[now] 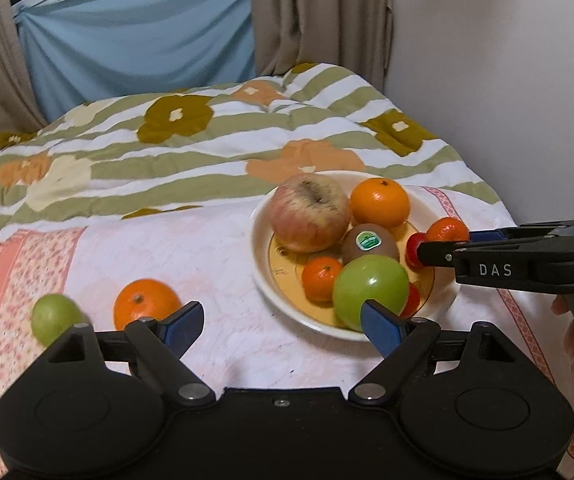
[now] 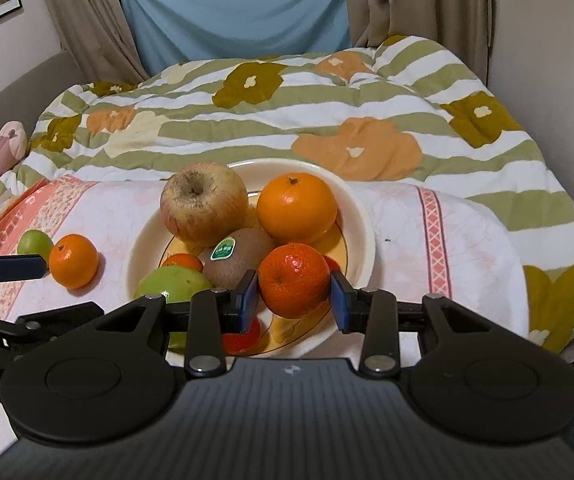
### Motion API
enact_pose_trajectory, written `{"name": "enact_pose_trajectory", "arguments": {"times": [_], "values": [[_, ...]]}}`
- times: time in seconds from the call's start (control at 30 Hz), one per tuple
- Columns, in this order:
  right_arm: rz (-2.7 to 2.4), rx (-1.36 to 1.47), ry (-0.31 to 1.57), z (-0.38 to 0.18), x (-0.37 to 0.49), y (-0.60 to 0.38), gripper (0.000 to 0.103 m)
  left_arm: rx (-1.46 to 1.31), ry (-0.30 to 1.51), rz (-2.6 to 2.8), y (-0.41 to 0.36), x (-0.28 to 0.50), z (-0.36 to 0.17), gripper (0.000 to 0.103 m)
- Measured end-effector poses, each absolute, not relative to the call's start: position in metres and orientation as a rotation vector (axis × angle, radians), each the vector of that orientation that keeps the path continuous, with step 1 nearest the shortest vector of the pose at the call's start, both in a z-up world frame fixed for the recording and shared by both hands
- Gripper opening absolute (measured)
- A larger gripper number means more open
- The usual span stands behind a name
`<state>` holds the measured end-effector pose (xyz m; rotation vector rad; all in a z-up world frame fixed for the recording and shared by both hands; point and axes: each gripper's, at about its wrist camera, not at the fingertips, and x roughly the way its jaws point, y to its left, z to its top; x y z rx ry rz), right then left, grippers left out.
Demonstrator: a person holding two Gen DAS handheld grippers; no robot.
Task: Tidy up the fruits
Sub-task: 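Open the left tool to drop the green apple while the right tool releases the tangerine, then withdraw both tools toward the last green apple and orange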
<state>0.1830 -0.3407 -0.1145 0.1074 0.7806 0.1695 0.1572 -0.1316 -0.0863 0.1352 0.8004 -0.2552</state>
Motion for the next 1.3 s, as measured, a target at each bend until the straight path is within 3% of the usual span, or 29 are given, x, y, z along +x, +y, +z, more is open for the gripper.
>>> {"name": "enact_pose_trajectory", "arguments": {"times": [0.17, 0.3, 1.17, 1.23, 1.3], "values": [[0.177, 0.074, 0.777, -0.120, 0.178, -0.335, 0.058, 0.125, 0.801, -0.227, -0.126, 0.152, -0.087, 0.089], [0.161, 0.057, 0.776, -0.117, 0.173, -0.335, 0.081, 0.112, 0.801, -0.213, -0.122, 0.146, -0.083, 0.089], [0.279, -0.038, 0.662, -0.037, 0.103, -0.265, 0.093, 0.085, 0.658, -0.054, -0.064, 0.086, -0.015, 0.088], [0.284, -0.040, 0.652, -0.032, 0.099, -0.254, 0.103, 0.069, 0.645, -0.039, -0.052, 0.079, -0.010, 0.089], [0.262, -0.034, 0.620, -0.026, 0.093, -0.245, 0.103, 0.063, 0.633, -0.025, -0.040, 0.074, -0.006, 0.092]]}}
